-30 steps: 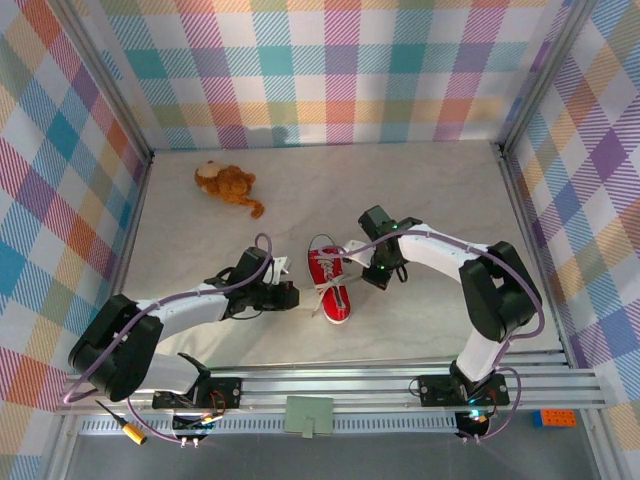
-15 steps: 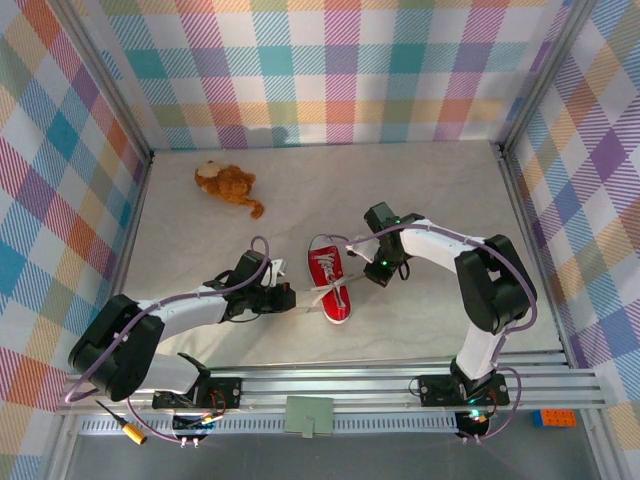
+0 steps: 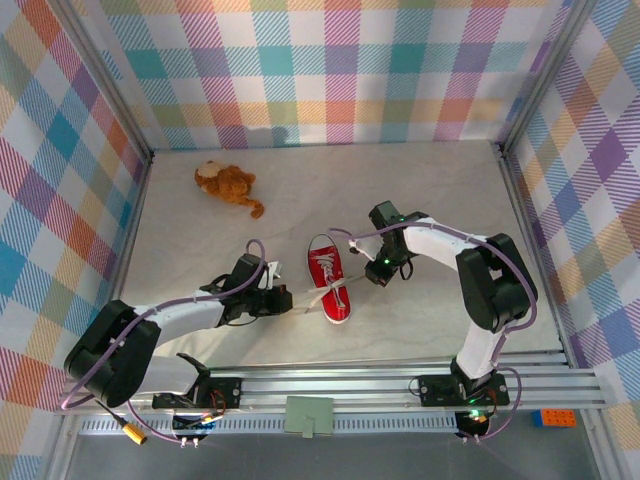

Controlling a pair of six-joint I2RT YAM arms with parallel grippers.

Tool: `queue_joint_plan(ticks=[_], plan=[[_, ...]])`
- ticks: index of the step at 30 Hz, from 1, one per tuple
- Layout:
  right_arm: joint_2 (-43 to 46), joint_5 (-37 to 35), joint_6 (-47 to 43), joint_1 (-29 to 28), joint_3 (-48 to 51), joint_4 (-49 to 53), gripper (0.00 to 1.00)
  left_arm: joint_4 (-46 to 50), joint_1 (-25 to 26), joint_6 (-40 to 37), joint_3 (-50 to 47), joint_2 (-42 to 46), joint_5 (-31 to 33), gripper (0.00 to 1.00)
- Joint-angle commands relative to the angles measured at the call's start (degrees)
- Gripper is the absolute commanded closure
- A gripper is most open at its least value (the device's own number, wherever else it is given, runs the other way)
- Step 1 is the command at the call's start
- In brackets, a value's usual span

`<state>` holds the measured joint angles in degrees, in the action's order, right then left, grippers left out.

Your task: Tie the shoes

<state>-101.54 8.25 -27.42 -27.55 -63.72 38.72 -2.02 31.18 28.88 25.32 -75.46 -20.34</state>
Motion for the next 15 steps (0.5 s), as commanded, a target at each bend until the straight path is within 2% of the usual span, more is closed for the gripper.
queue_joint_plan(ticks=[1, 3, 4, 5, 6, 8, 9, 11, 15], plan=[[0.0, 0.6, 1.5, 1.4, 0.0, 1.5, 1.0, 4.7, -1.4, -0.3, -0.1, 1.3, 2.5, 1.0], [1.4, 2.6, 2.4, 1.4, 0.7, 0.8, 1.0, 4.1, -1.5, -0.2, 0.1, 2.7, 2.2, 1.0], [2.5, 3.5, 2.9, 1.4, 1.2, 0.4, 0.89, 5.2, -1.5, -0.5, 0.9, 3.6, 2.6, 1.0], [3.9, 4.8, 3.3, 1.4, 2.0, -0.2, 0.71, 6.4, -1.5, -1.0, 1.8, 4.9, 2.9, 0.89], [5.7, 5.9, 3.7, 1.4, 3.1, -1.0, 0.61, 8.3, -1.5, -1.7, 2.8, 6.5, 3.9, 0.77], [9.3, 8.1, 4.4, 1.4, 5.0, -2.6, 0.48, 12.6, -1.5, -3.9, 5.3, 9.4, 6.0, 0.6], [11.1, 9.2, 4.8, 1.5, 6.0, -3.3, 0.45, 15.0, -1.5, -5.1, 6.5, 10.8, 7.3, 0.53], [14.1, 11.9, 5.1, 1.5, 7.2, -4.4, 0.43, 19.0, -1.6, -7.3, 8.7, 12.7, 8.5, 0.46], [16.7, 16.3, 4.8, 1.5, 7.9, -7.7, 0.46, 21.6, -1.7, -9.5, 11.2, 12.4, 7.7, 0.44]])
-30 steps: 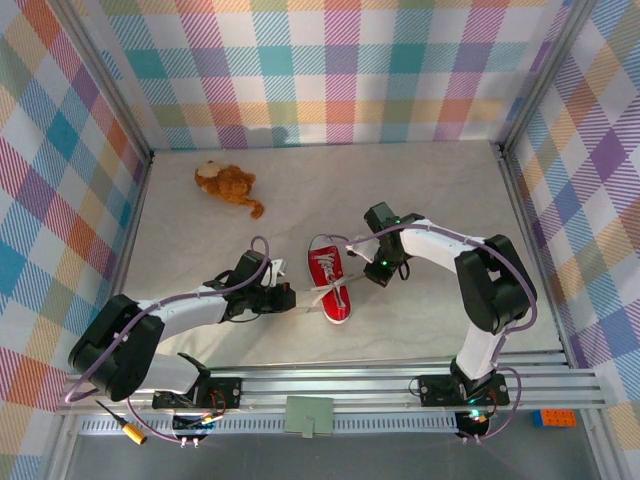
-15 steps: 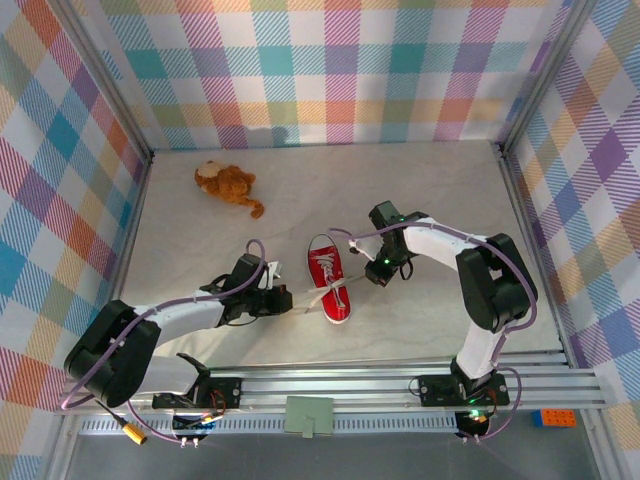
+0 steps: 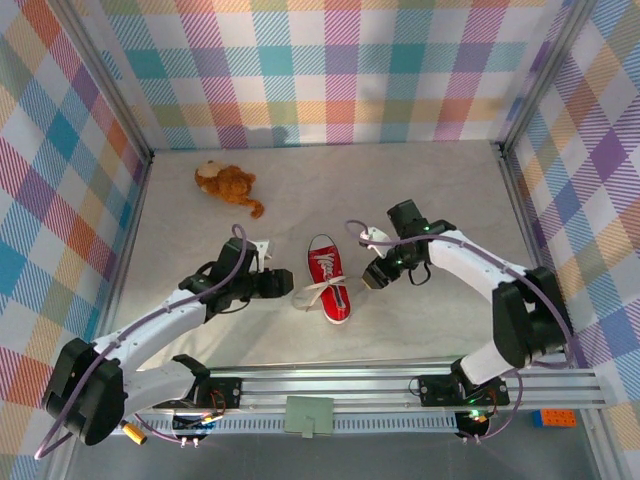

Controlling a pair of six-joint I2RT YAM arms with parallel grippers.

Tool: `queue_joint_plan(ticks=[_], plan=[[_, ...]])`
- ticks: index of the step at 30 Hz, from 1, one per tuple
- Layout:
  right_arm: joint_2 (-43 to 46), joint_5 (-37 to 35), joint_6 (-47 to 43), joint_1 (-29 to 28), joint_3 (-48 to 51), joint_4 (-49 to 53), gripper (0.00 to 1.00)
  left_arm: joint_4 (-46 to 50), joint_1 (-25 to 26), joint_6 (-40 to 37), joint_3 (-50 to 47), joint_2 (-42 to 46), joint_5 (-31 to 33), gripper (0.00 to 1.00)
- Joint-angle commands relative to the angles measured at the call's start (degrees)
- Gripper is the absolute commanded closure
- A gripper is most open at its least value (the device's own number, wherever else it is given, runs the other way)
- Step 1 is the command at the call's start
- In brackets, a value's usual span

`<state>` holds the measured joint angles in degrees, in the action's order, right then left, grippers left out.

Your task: Tie the shoes

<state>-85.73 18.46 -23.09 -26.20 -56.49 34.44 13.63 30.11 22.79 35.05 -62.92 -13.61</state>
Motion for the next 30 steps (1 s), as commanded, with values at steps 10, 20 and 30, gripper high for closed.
queue_joint_plan(ticks=[10, 20, 30], plan=[[-10.4, 17.9, 1.4, -0.3, -8.9, -0.9, 0.53, -1.8, 0.3, -1.0, 11.7, -16.4, -7.5, 0.5], [-12.9, 20.7, 4.8, -1.8, -6.6, -3.8, 0.49, -5.2, 3.0, -0.2, 18.9, -29.9, -13.3, 0.48], [-16.2, 20.0, 6.0, -3.0, -8.4, -1.1, 0.5, -6.9, 5.1, 1.2, 19.6, -34.0, -13.8, 0.46]])
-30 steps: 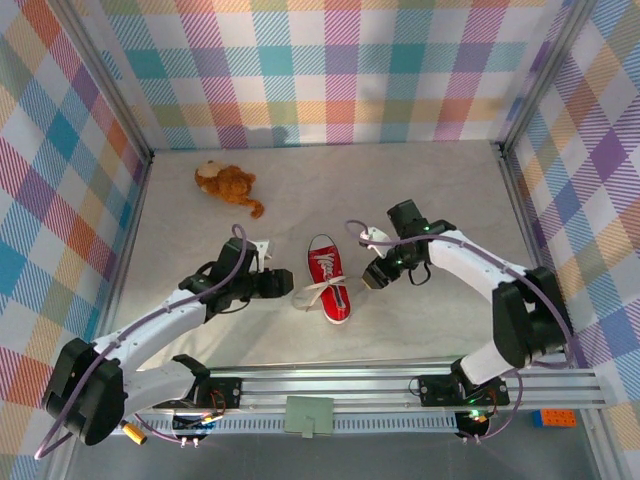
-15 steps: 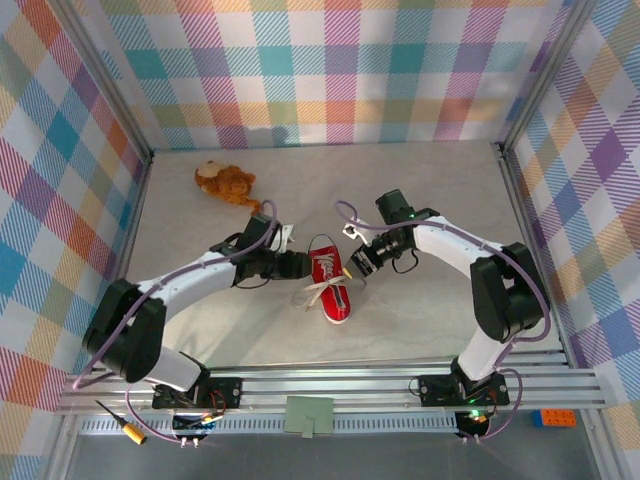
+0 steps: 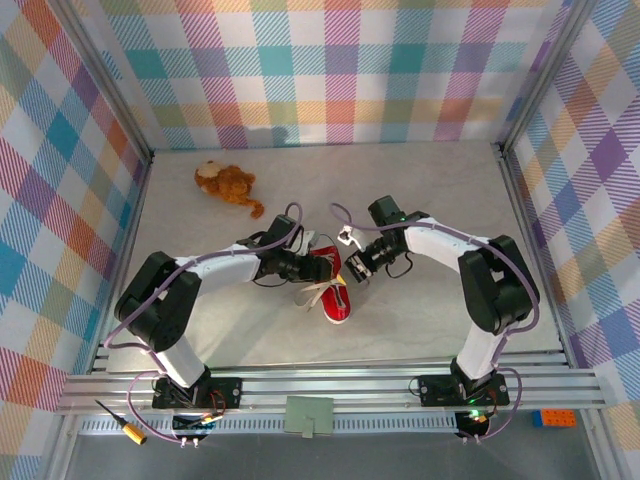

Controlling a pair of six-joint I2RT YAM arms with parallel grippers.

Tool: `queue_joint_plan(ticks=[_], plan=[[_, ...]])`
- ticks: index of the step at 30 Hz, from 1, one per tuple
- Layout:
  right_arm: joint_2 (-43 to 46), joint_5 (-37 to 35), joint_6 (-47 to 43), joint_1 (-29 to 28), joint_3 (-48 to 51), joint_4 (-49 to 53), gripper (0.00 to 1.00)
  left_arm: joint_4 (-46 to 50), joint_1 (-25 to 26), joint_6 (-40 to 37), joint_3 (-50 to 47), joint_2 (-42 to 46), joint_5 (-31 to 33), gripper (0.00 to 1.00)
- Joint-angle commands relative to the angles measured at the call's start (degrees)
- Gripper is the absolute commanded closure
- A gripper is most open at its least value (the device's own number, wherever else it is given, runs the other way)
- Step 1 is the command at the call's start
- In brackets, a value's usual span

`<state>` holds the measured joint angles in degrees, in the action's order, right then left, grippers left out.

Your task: Tie the shoes

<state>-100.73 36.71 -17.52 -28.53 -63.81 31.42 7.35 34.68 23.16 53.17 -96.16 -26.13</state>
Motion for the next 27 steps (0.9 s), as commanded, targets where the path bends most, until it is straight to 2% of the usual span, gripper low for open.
queue_joint_plan(ticks=[1, 7, 12, 16, 27], plan=[[-1.3, 1.8, 0.5, -0.8, -1.2, 2.1, 0.51, -0.5, 0.6, 0.8, 1.5, -0.8, -1.1, 0.46], [-1.3, 1.4, 0.8, -1.3, -1.2, 2.3, 0.63, 0.3, 0.6, 0.5, 1.9, -2.0, -0.6, 0.46], [-0.3, -1.1, 0.9, -1.4, -1.5, 2.3, 0.8, 1.2, 0.6, 0.5, 2.3, -2.4, 0.5, 0.46], [1.4, -3.8, 0.7, -1.4, -1.7, 2.8, 0.88, 2.3, 0.6, 1.1, 3.0, -3.3, 1.8, 0.46], [3.9, -9.5, 0.6, -1.4, -2.4, 5.2, 0.94, 4.3, 0.6, 1.6, 1.6, -3.7, 3.6, 0.45]])
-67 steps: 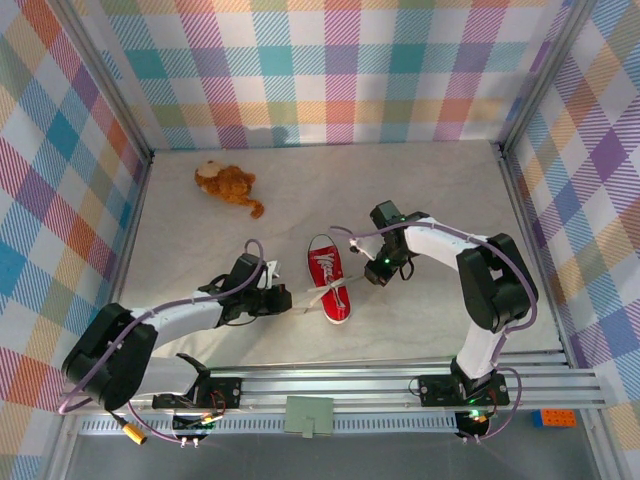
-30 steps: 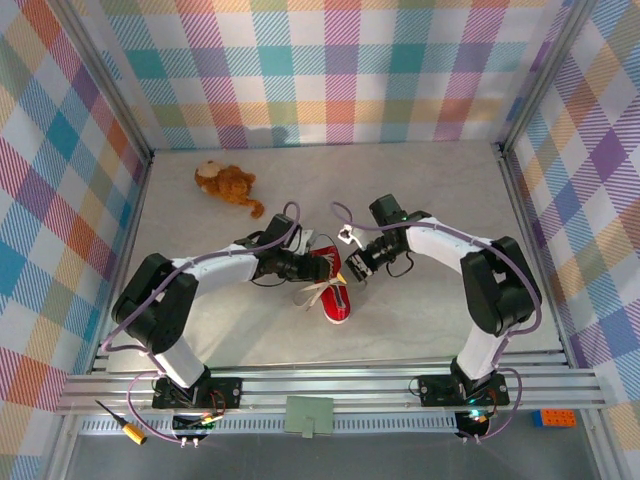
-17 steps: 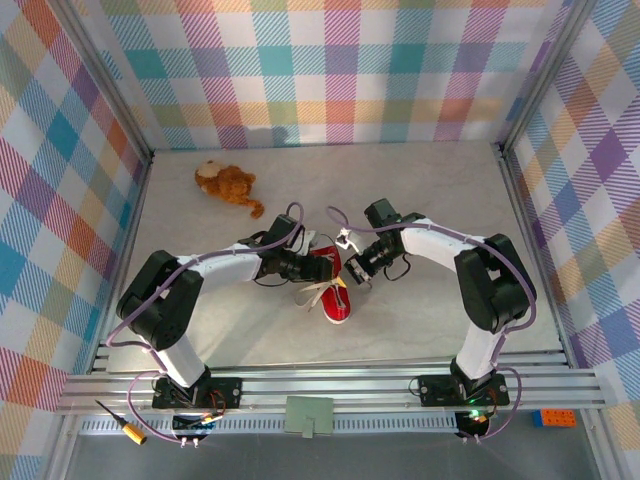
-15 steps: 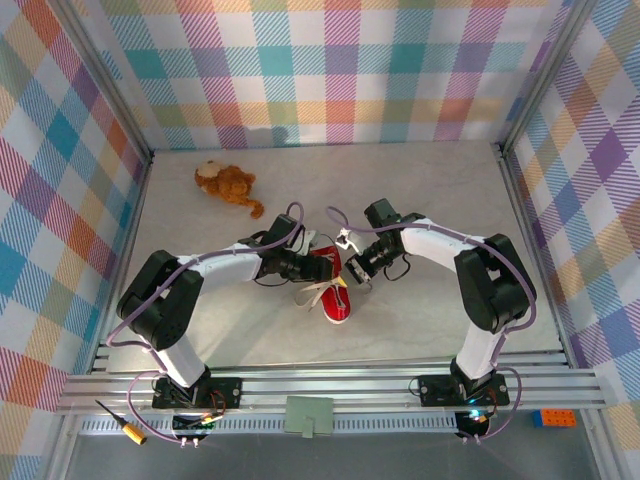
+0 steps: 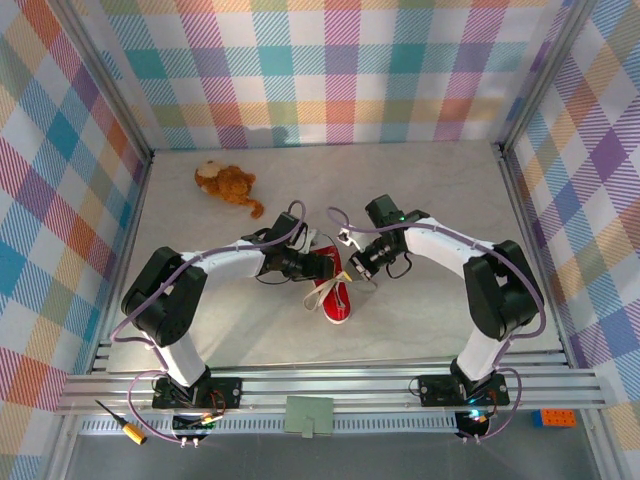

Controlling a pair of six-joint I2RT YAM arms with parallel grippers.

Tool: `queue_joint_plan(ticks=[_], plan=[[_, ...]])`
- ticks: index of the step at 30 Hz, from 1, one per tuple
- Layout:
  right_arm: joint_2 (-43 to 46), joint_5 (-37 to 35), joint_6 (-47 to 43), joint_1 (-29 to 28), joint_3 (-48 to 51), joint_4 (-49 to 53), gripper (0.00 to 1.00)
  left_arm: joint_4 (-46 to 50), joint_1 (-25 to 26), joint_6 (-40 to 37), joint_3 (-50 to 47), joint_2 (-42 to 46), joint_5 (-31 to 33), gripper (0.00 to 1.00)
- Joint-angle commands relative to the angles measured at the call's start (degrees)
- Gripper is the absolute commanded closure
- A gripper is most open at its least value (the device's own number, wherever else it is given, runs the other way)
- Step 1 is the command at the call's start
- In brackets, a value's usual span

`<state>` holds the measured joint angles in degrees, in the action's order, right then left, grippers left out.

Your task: Tie the shoes

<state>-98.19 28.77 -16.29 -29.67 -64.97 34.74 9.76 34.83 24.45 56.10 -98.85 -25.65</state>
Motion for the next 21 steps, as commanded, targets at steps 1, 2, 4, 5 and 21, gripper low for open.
queue_joint_plan(ticks=[1, 2, 4, 5, 21], plan=[[1.4, -1.8, -0.5, -0.3, -1.2, 1.9, 0.94, 2.1, 0.4, 0.2, -1.5, -0.9, 3.4, 0.45], [1.6, -1.6, -0.5, -0.3, -1.3, 1.9, 0.93, 2.1, 0.4, 0.3, -1.7, -0.6, 3.4, 0.46], [1.5, -0.7, -0.4, -0.3, -1.4, 1.9, 0.93, 1.4, 0.4, 0.1, -2.1, 0.5, 3.3, 0.46], [1.4, -0.4, -0.3, -0.3, -1.5, 1.9, 0.93, 0.1, 0.4, 0.0, -2.8, 1.5, 2.8, 0.46], [0.7, 0.8, 0.3, -0.3, -2.4, 2.3, 0.97, -3.1, 2.2, -6.0, -3.8, 7.5, 0.0, 0.44]])
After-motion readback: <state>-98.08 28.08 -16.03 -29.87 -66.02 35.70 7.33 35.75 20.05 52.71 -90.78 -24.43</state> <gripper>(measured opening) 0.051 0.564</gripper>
